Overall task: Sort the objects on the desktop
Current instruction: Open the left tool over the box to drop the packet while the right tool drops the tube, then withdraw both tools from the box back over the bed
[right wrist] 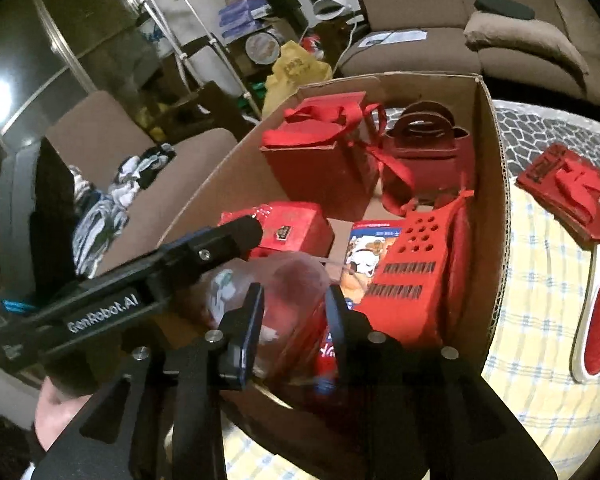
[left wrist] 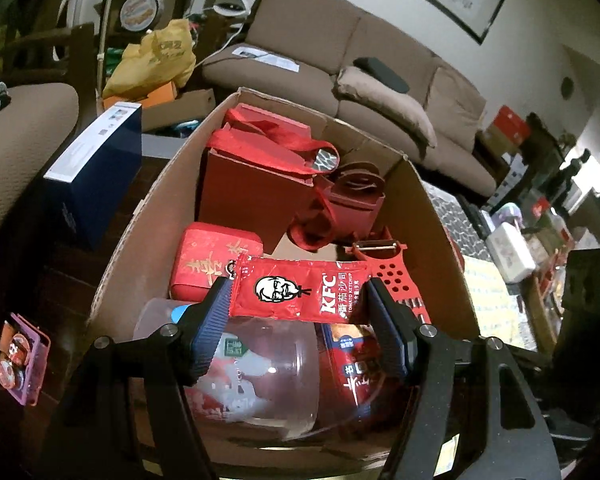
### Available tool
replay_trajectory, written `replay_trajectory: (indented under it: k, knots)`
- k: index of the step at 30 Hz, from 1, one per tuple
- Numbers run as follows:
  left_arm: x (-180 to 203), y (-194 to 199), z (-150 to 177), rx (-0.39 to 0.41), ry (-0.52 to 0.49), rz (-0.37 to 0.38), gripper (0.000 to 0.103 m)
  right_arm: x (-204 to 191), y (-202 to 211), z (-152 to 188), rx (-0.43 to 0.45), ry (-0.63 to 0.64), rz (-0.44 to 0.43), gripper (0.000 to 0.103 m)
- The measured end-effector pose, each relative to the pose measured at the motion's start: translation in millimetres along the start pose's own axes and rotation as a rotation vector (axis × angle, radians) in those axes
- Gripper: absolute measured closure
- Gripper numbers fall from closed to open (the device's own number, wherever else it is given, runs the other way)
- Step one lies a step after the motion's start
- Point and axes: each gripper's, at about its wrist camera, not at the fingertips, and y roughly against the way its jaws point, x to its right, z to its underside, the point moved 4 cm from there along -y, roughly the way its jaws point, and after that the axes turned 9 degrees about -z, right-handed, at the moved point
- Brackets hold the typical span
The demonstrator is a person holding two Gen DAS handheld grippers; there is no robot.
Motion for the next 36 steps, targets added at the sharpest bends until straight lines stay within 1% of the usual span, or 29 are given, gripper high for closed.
replay_trajectory:
  k: [3,6,9,14,19,21,22,23,24,26,28,30,32,35,36]
  knots:
    - [0.3,-0.3,-0.3,0.000,-0.001,0.004,0.038,4.5,10.4,-5.8,0.024,-0.024,-0.012,0.071]
    - [3.2,0.1,0.4,0.001,-0.011,0.005,0.038,12.7,25.3,-13.6,0.063,-0.057,-0.008,0.066]
    - [9.9,-2.2,2.5,-0.005,-0.032,0.002,0.038,25.8,40.6,-20.3,0.100,-0.089,-0.003,0.065]
    - [24.6,-5.5,6.4,0.000,-0.103,-0.041,0.038,39.7,56.1,-25.8,0.135,-0.127,0.003,0.065]
    - [39.3,-8.0,11.8,-0.013,-0.183,-0.049,0.037,44.7,62.8,-26.8,0.146,-0.132,0.009,0.061]
    - [43.5,-10.1,14.9,-0.014,-0.214,-0.077,0.034,46.5,63.7,-26.0,0.145,-0.133,0.012,0.061]
    - [44.6,-10.2,15.8,-0.012,-0.221,-0.082,0.031,47.4,64.2,-25.8,0.143,-0.133,0.014,0.060]
    - [45.4,-10.2,16.1,-0.008,-0.225,-0.088,0.026,48.3,64.9,-25.5,0.143,-0.134,0.016,0.060]
    - [45.6,-9.2,15.5,-0.001,-0.221,-0.091,0.023,49.7,65.6,-25.5,0.143,-0.136,0.019,0.060]
    - [43.5,-6.0,12.4,0.012,-0.197,-0.078,0.015,52.5,68.5,-25.5,0.146,-0.139,0.023,0.057]
    - [37.9,-0.9,7.3,0.033,-0.152,-0.063,0.014,55.7,72.3,-25.5,0.152,-0.140,0.032,0.053]
    - [31.1,3.4,2.9,0.048,-0.106,-0.048,0.013,59.4,76.7,-25.6,0.158,-0.145,0.037,0.052]
    - [25.3,4.9,0.2,0.049,-0.068,-0.038,0.005,63.6,81.5,-26.0,0.163,-0.148,0.045,0.049]
    - [24.1,5.2,-1.1,0.046,-0.041,-0.032,0.004,71.5,90.5,-26.1,0.176,-0.159,0.056,0.038]
    - [26.2,5.4,-0.9,0.047,-0.044,-0.034,0.003,74.6,94.0,-26.1,0.180,-0.163,0.058,0.032]
